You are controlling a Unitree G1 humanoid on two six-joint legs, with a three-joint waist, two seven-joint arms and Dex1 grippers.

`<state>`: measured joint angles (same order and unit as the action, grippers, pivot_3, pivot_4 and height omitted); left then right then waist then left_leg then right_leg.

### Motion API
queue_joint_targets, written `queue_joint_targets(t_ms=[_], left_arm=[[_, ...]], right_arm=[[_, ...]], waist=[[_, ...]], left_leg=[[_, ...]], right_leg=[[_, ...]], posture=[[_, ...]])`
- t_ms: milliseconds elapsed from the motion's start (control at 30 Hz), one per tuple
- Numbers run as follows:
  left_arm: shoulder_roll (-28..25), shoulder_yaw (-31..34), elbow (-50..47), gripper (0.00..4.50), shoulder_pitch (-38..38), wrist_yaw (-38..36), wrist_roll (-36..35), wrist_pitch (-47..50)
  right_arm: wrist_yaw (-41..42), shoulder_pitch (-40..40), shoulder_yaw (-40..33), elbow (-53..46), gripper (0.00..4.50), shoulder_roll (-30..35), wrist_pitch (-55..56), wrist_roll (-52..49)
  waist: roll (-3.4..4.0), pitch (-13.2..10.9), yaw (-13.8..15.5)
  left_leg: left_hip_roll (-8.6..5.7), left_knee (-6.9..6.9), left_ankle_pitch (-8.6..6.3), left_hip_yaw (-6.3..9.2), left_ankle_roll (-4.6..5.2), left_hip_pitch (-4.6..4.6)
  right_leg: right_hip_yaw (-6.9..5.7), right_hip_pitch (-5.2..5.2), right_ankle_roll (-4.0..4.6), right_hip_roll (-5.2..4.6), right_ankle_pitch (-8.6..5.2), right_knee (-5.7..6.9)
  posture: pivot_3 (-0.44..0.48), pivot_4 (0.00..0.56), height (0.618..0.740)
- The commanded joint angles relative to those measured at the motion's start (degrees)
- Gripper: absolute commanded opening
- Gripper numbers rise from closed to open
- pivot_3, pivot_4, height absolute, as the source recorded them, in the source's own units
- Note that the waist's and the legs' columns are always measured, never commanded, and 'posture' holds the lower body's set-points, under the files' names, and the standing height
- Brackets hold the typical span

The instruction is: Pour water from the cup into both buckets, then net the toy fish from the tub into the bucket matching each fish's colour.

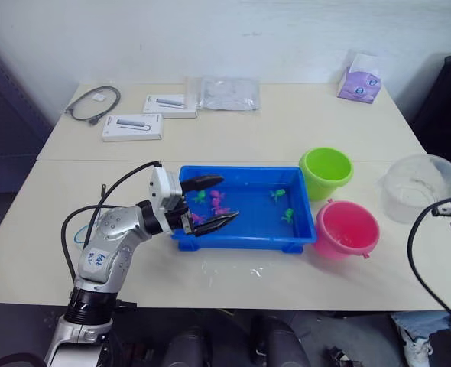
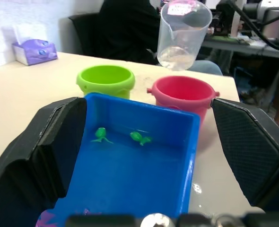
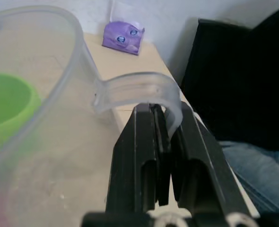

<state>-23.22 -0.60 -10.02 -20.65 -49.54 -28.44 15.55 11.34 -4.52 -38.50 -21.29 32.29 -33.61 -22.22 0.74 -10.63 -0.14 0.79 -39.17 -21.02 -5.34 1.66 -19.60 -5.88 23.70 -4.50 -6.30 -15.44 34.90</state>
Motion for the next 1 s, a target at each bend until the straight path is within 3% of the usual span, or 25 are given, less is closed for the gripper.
queue_joint_targets(t_ms=[33, 133, 333, 533, 1000], left_arm=[[0.14, 2.32, 0.98, 4.5, -2.76, 3.36, 0.7, 0.02], [0.23, 2.82, 2.63, 4.5, -4.5, 4.86, 1.03, 0.29], [0.57, 2.69, 4.49, 4.5, -5.57, 6.91, 3.27, -0.9], [0.63, 2.34, 4.0, 4.5, -4.69, 6.89, 3.85, -1.7], [0.09, 1.84, 3.9, 4.5, -4.31, 5.38, 3.8, -0.56]], right_arm=[[-4.84, -6.19, -0.32, -1.81, 0.1, 4.23, -11.39, -1.57], [-5.52, -12.02, 5.15, 1.01, 0.1, 9.26, -17.91, 0.89], [-4.72, -20.54, 17.13, 10.22, 0.1, 16.4, -15.43, 8.95], [-2.63, -25.67, 26.46, 18.47, 0.1, 18.47, -6.68, 16.52], [-3.12, -32.69, 39.58, 34.4, 0.1, 20.25, 20.6, 36.02]], waist=[[0.0, 0.0, 0.11], [0.0, 0.0, 0.16], [0.0, 0.0, 0.1], [-0.01, 0.0, 0.33], [-0.01, -0.01, 0.05]], left_leg=[[-0.03, 0.0, 0.02, 0.01, 0.02, -0.01], [-0.02, 0.0, 0.02, 0.04, 0.02, -0.08], [-0.08, 0.0, 0.03, 0.03, 0.07, -0.28], [-0.18, -0.08, 0.1, -0.03, 0.1, -0.91], [-0.12, -0.09, 0.21, -0.14, -0.04, -0.88]], right_leg=[[-0.02, 0.02, 0.0, -0.02, 0.0, 0.03], [-0.07, 0.05, 0.01, -0.02, -0.01, 0.04], [-0.11, 0.13, -0.08, 0.0, 0.04, 0.03], [-0.27, 0.74, -0.17, 0.13, 0.1, 0.09], [-0.24, 0.78, -0.24, 0.37, 0.14, 0.11]], posture=[[0.0, 0.15, 0.74], [0.0, 0.15, 0.74], [0.0, 0.15, 0.74], [0.0, 0.15, 0.74], [0.0, 0.15, 0.74]])
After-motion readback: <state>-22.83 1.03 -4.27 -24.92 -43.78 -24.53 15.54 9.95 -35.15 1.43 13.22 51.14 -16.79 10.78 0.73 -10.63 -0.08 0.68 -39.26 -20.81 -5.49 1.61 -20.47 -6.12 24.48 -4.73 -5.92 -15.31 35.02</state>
